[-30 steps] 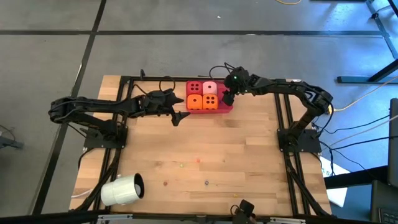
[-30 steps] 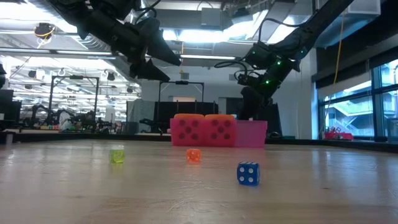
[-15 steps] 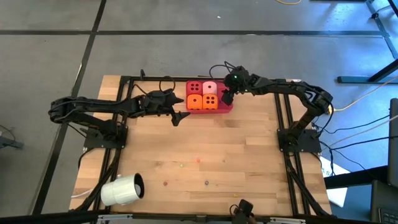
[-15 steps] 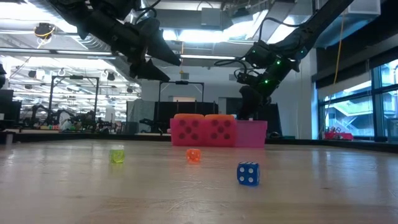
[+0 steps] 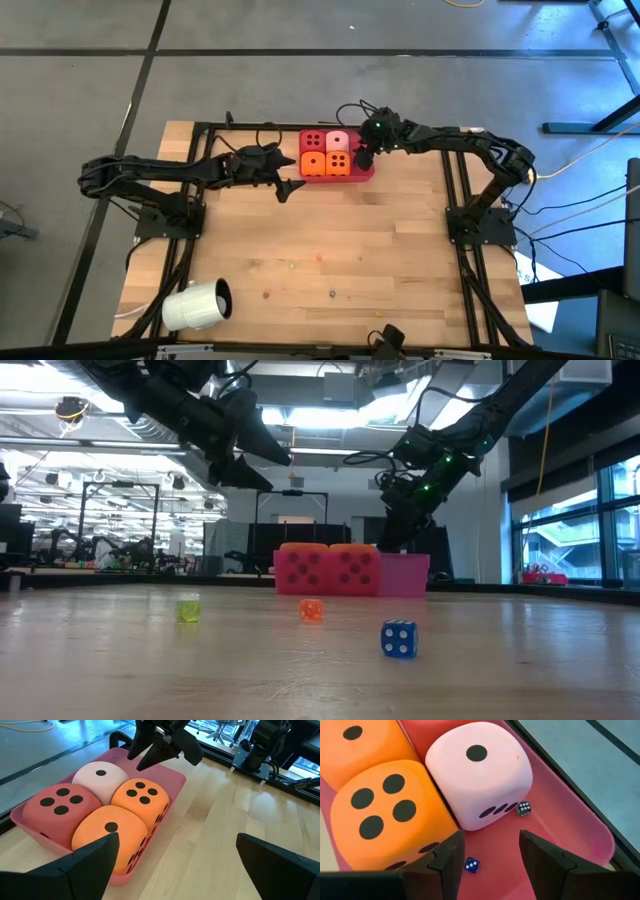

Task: Pick & Place Dice
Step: Put the small green dice into the red container

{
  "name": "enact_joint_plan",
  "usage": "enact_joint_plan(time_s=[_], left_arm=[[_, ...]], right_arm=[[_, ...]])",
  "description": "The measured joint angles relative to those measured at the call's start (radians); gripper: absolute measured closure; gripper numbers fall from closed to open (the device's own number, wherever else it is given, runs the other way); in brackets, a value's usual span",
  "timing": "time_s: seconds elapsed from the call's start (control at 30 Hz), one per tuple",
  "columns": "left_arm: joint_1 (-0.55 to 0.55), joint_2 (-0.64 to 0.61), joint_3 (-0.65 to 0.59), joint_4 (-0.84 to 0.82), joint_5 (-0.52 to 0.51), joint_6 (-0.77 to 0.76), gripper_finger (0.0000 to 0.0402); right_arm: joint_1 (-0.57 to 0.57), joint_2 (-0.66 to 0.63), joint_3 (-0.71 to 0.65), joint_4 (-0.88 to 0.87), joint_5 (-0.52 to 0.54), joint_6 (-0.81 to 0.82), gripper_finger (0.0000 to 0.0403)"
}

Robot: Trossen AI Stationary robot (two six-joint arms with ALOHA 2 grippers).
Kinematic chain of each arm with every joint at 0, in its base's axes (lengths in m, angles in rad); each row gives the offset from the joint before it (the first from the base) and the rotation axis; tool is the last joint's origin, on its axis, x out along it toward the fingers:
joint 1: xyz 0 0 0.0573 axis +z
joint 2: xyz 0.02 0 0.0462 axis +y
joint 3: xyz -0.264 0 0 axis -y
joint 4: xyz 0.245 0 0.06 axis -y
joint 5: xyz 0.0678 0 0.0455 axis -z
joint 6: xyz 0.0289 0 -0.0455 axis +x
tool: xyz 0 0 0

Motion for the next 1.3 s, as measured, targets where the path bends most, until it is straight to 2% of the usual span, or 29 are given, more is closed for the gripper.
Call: enact_joint_plan(time_s=[0.3, 0.5, 0.67, 0.73, 0.87, 0.97, 1.1, 1.3], left_arm=[[-0.002, 0.003, 0.001, -0.023, 0.020, 0.158, 0.0002], [-0.002, 0.003, 0.001, -0.023, 0.020, 0.167, 0.0002], [-0.002, 0.011, 0.003, 0.080, -0.024, 0.167, 0.0002], [-0.001, 0.013, 0.003, 0.104, -0.025, 0.167, 0.0002], [-0.001, 0.012, 0.003, 0.119, -0.025, 0.167, 0.0002], [-0.001, 0.012, 0.003, 0.130, -0.025, 0.165, 0.0002], [-0.002, 0.012, 0.003, 0.142, -0.014, 0.120, 0.0002], [-0.002, 0.012, 0.003, 0.150, 0.002, 0.111, 0.0002]], right_arm=[[0.050, 0.000, 0.000, -0.006, 0.000, -0.019, 0.0215], [0.107, 0.000, 0.000, -0.005, -0.008, 0.001, 0.0215], [0.155, 0.000, 0.000, -0.006, -0.041, -0.043, 0.0215], [0.168, -0.004, 0.000, 0.005, 0.022, -0.101, 0.0215], [0.177, -0.029, 0.002, 0.024, 0.218, -0.213, 0.0215], [0.177, -0.064, 0.033, -0.010, 0.257, -0.305, 0.0215], [0.187, -0.136, 0.069, -0.100, 0.156, -0.334, 0.0215], [0.232, -0.237, 0.072, -0.156, -0.121, -0.246, 0.0215]])
